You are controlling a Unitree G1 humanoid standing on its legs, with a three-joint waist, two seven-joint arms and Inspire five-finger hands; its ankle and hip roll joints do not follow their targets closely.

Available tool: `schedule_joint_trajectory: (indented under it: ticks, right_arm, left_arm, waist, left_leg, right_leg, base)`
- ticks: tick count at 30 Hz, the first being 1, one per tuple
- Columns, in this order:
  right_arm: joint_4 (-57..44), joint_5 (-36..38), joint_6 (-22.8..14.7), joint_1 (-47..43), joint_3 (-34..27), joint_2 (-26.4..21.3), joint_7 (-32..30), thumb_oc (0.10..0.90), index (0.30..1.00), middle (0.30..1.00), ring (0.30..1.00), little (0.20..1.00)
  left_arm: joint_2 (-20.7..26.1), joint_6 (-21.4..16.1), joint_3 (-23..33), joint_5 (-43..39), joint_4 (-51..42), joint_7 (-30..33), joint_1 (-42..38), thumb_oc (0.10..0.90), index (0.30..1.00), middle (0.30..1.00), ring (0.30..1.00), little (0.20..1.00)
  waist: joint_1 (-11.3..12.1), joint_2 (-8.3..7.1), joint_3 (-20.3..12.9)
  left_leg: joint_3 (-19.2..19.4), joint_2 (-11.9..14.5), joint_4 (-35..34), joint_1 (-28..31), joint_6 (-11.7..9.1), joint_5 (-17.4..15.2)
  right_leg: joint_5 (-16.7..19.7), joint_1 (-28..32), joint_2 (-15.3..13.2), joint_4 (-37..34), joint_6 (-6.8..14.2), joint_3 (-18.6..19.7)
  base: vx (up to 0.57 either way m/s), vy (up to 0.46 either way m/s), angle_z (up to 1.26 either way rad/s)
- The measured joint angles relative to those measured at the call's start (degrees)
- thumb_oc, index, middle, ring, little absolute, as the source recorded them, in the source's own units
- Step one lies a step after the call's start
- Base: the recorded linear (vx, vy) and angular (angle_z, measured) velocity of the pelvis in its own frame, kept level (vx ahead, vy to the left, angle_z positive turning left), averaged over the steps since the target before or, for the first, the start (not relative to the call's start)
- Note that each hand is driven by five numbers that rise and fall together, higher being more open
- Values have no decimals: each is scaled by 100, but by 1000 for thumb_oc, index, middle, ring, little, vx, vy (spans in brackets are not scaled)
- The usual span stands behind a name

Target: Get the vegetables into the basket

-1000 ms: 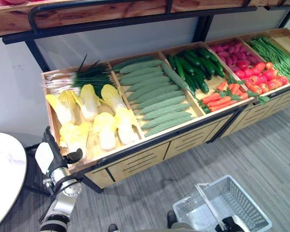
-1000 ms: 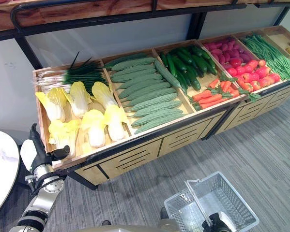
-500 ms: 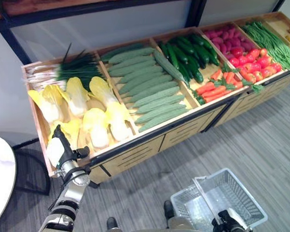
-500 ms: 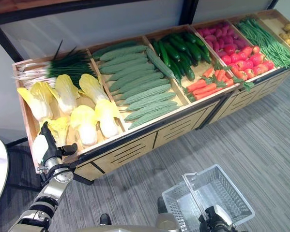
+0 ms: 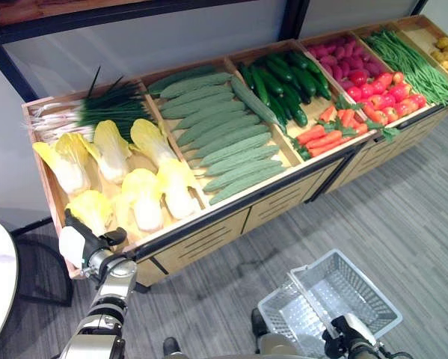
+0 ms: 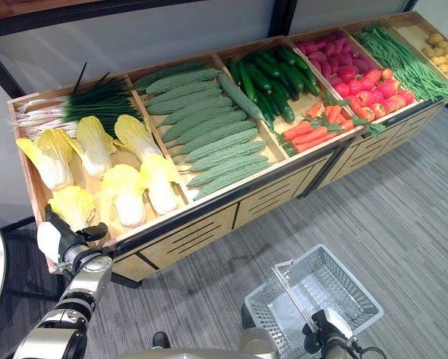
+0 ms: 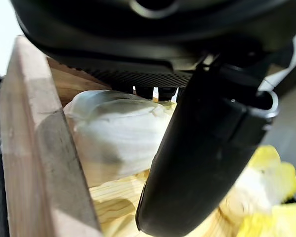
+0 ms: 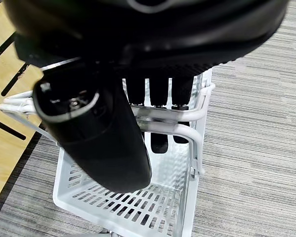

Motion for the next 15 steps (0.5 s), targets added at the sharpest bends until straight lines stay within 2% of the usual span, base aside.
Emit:
schedule_joint_trajectory:
  ticks: [3, 8, 10, 14, 15]
  right_arm:
    - [-17, 0, 55, 29, 0, 2, 4, 400, 300, 300, 300, 300]
    - [-11, 2, 130, 120, -11, 4, 40, 400, 300, 300, 300, 300]
    - [-8, 8, 135, 118, -19, 20, 47, 400, 300, 300, 300, 300]
    - [4, 23, 139, 152, -25, 25, 84, 400, 300, 300, 300, 300]
    - [16, 27, 139, 161, -25, 25, 90, 400, 300, 300, 300, 300]
  left_arm:
    - [17, -36, 59, -219, -11, -16, -54, 400, 300, 300, 300, 300]
    - [27, 138, 105, -268, -1243, -43, 112, 400, 300, 300, 300, 300]
    - [-18, 301, 106, -163, -1929, -35, 254, 400, 300, 300, 300, 300]
    - [-127, 357, 99, 159, -3310, -15, 401, 400, 300, 300, 300, 300]
    - [-158, 329, 52, 452, -4171, 7, 509, 400, 300, 300, 300, 300]
  waist:
    - [4, 0, -24]
    - [62, -25, -52]
    - [79, -36, -51]
    - [137, -50, -48]
    - [159, -54, -47]
  left_leg:
    - [0, 1, 13, 25, 0, 0]
    - [-63, -14, 15, 37, 1, 3]
    - [-90, -12, 14, 33, 1, 11]
    - [-183, -14, 13, 33, 1, 27]
    - [-229, -24, 10, 26, 3, 30]
  right_leg:
    - [3, 25, 1, 1, -4, 1]
    - [7, 89, -20, 4, -8, -62]
    - [7, 101, -22, 4, -8, -87]
    - [4, 159, -35, 2, -8, -175]
    - [2, 177, -48, 2, -5, -213]
  base:
    - [0, 0, 0]
    - [-22, 3, 7]
    - [-15, 9, 7]
    - [-14, 6, 11]
    - [-15, 21, 15]
